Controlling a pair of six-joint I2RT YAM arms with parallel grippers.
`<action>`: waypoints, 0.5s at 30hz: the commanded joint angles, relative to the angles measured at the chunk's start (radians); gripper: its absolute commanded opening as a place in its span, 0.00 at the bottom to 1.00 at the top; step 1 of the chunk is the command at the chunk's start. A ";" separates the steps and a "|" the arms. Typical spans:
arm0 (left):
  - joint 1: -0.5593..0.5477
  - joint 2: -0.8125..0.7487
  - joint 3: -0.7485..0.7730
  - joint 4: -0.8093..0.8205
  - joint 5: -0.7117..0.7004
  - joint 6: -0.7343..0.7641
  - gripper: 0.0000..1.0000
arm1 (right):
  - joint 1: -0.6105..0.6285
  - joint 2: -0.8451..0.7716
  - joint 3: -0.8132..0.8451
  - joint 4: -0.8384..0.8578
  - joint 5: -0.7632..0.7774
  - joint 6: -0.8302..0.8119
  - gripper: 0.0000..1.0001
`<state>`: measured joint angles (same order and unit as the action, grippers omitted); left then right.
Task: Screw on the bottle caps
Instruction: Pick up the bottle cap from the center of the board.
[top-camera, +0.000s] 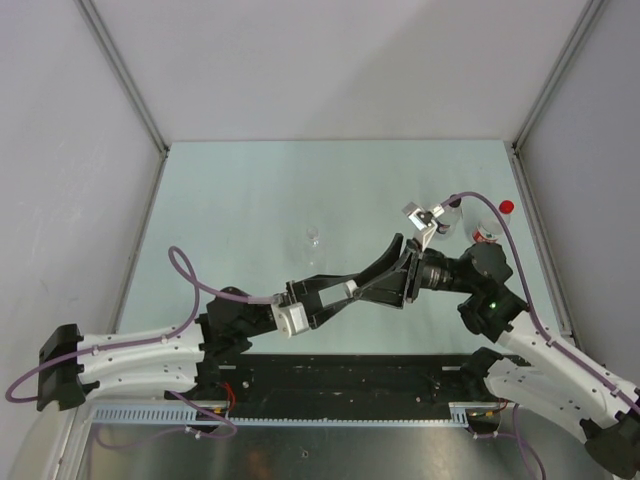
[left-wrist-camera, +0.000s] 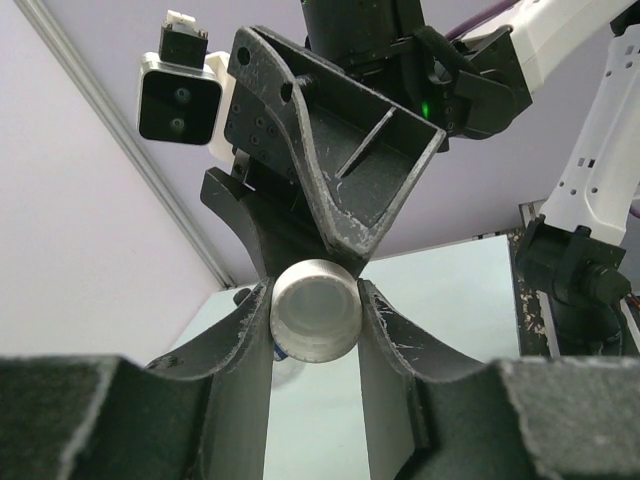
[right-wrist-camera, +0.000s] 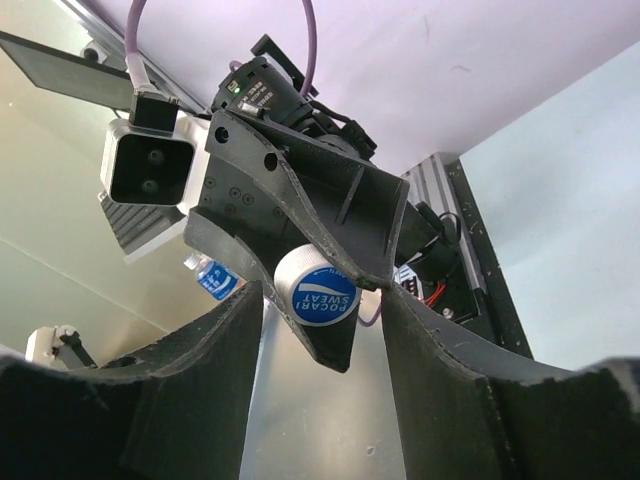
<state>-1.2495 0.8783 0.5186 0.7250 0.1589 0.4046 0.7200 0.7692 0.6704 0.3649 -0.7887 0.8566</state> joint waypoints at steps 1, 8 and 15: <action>0.000 -0.011 -0.011 0.039 0.015 0.028 0.07 | 0.007 0.008 0.034 0.095 -0.012 0.055 0.54; 0.002 -0.014 -0.015 0.039 0.000 0.041 0.07 | 0.011 0.046 0.034 0.130 -0.049 0.117 0.53; 0.001 -0.027 -0.023 0.039 -0.001 0.044 0.06 | 0.018 0.060 0.034 0.163 -0.046 0.132 0.48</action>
<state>-1.2495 0.8673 0.5102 0.7383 0.1612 0.4255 0.7296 0.8371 0.6704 0.4519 -0.8185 0.9707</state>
